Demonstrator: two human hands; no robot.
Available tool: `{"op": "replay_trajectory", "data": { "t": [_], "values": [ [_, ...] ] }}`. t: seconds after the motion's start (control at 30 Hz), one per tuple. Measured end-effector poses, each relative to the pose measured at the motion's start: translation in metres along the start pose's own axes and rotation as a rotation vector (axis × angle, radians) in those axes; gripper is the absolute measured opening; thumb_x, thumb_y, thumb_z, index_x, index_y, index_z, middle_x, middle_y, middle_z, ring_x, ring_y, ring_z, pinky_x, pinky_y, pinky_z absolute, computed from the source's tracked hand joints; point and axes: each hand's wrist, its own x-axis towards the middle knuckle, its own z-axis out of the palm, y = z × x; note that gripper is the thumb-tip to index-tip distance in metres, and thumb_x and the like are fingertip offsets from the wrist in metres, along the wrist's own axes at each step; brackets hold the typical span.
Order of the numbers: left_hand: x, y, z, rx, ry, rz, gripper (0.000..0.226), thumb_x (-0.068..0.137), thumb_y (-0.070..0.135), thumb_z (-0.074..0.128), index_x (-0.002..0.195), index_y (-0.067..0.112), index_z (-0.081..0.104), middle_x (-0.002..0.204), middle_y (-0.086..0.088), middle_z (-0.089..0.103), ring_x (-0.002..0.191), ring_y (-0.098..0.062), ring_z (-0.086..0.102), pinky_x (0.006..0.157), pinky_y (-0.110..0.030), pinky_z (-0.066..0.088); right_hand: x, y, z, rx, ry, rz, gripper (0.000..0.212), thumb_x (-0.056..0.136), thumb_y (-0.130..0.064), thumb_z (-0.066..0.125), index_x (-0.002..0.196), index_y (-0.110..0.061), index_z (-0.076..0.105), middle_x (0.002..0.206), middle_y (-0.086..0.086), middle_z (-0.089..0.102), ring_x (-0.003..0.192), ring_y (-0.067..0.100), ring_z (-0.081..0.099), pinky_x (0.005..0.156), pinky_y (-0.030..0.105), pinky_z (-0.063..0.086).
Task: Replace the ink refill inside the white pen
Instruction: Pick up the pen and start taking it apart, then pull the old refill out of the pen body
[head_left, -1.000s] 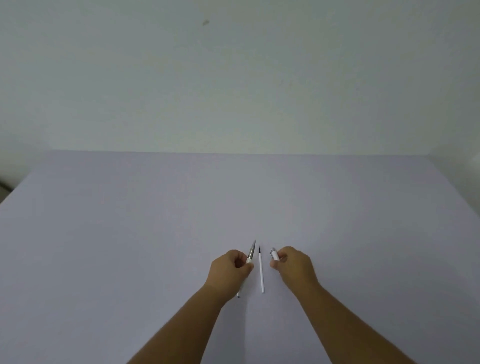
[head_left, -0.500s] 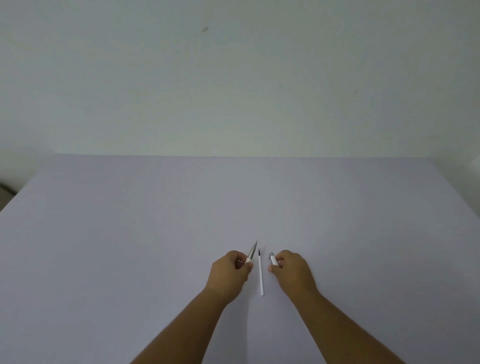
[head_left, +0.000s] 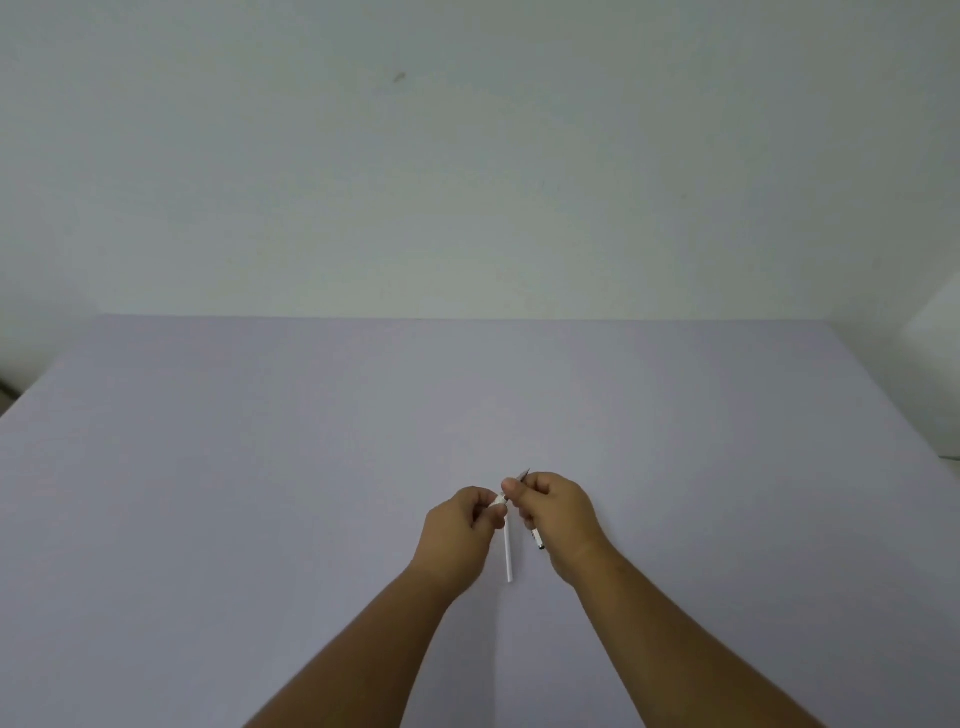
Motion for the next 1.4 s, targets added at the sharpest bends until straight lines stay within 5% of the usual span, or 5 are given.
{"op": "replay_trajectory", "data": {
  "t": [0.27,0.93,1.07,1.23,1.4],
  "values": [
    [-0.005,0.01,-0.01,-0.356,-0.181,-0.134,0.022,0.092,0.03,0.053,0.089,0.018,0.071,0.068,0.008,0.065,0.058,-0.008,0.05,0.059,-0.022,0.043,-0.003,-0.002,-0.007,0.107,-0.101,-0.078,0.021,0.089,-0.019,0.059,0.071,-0.023,0.07,0.062,-0.013,0.064,0.064,0.007,0.054,0.064,0.023,0.045],
    [-0.011,0.019,-0.008,0.107,-0.073,0.079,0.019,0.095,0.03,0.048,0.081,0.024,0.058,0.072,0.014,0.06,0.059,-0.002,0.049,0.057,-0.016,0.038,0.002,-0.003,-0.022,0.241,-0.158,0.057,0.008,0.08,-0.006,0.069,0.081,-0.014,0.072,0.08,0.005,0.069,0.073,0.015,0.064,0.068,0.023,0.053],
    [-0.012,0.02,-0.008,0.121,-0.071,0.091,0.019,0.095,0.03,0.048,0.078,0.025,0.057,0.066,0.015,0.058,0.054,-0.001,0.047,0.053,-0.013,0.035,0.001,-0.005,-0.022,0.17,-0.135,0.144,0.022,0.078,-0.027,0.074,0.073,-0.007,0.069,0.07,0.007,0.06,0.064,0.016,0.052,0.067,0.027,0.05],
    [-0.01,0.02,-0.009,0.169,-0.071,0.1,0.018,0.095,0.03,0.048,0.08,0.024,0.057,0.069,0.014,0.059,0.056,0.0,0.047,0.053,-0.012,0.033,0.001,-0.005,-0.024,0.233,-0.146,0.074,0.012,0.081,-0.002,0.067,0.083,-0.013,0.071,0.081,0.006,0.07,0.077,0.018,0.064,0.07,0.024,0.053],
    [-0.011,0.02,-0.009,0.165,-0.076,0.087,0.019,0.094,0.031,0.049,0.078,0.025,0.057,0.066,0.012,0.058,0.052,-0.002,0.045,0.051,-0.015,0.033,-0.001,-0.007,-0.024,0.164,-0.116,0.15,0.019,0.077,-0.026,0.075,0.074,-0.008,0.07,0.068,0.005,0.063,0.062,0.015,0.054,0.067,0.027,0.051]
  ]
}}
